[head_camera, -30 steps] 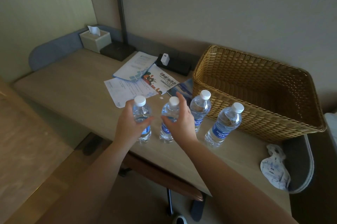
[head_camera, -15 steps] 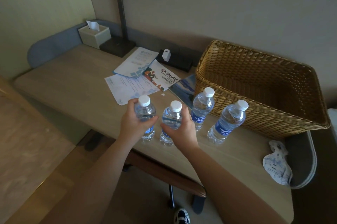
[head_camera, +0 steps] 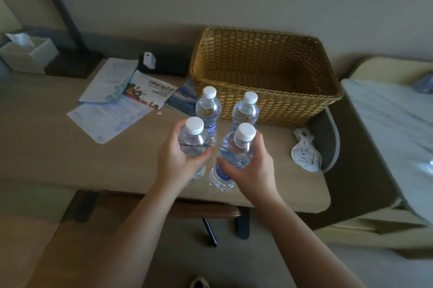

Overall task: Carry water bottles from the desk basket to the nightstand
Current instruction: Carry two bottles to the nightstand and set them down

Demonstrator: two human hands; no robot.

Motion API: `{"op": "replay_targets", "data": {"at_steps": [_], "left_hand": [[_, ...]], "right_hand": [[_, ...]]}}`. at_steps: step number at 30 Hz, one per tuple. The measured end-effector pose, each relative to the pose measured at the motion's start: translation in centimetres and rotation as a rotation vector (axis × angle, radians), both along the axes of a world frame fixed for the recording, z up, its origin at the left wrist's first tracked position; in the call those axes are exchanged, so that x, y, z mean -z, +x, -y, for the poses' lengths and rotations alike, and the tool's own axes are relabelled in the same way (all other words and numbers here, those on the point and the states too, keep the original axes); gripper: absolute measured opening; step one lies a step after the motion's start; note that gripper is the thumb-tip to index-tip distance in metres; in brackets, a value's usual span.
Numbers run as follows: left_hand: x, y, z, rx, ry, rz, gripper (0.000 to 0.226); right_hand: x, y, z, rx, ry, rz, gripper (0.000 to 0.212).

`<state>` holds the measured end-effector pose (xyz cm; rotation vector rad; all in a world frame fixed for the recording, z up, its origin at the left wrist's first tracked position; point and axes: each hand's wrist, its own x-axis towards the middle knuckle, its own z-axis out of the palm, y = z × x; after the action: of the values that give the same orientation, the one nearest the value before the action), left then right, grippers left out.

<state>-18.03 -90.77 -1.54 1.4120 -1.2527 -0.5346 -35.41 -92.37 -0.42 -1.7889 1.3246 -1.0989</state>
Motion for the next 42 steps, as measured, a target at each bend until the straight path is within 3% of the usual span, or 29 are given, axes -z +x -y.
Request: {"op": "replay_targets", "data": {"at_steps": [8, 15, 23, 31, 42], "left_hand": [[-1.9, -12.4, 0.2, 0.375, -0.016, 0.022, 0.061], [-1.6, -27.0, -4.5, 0.607, 0.000, 0.056, 0.057], [-0.6, -43.7, -15.2, 0.946, 0.073, -0.029, 0.056], [-0.4, -58.8, -28.9, 1.330, 0.133, 0.008, 0.055], [0.5, -75.3, -41.4, 1.701, 0.110, 0.079, 0.056]], "right_hand": [[-2.7, -11.6, -4.4, 0.355, -0.074, 0.027, 0.064], [-2.2, -25.1, -14.2, 0.699, -0.048, -0.028, 0.066], [-0.7, -38.6, -30.3, 1.058, 0.015, 0.029, 0.071], [0.4, -47.7, -46.4, 1.467, 0.023, 0.014, 0.067], [0.8, -57.2, -59.1, 1.840, -0.029, 0.051, 0.062]]}}
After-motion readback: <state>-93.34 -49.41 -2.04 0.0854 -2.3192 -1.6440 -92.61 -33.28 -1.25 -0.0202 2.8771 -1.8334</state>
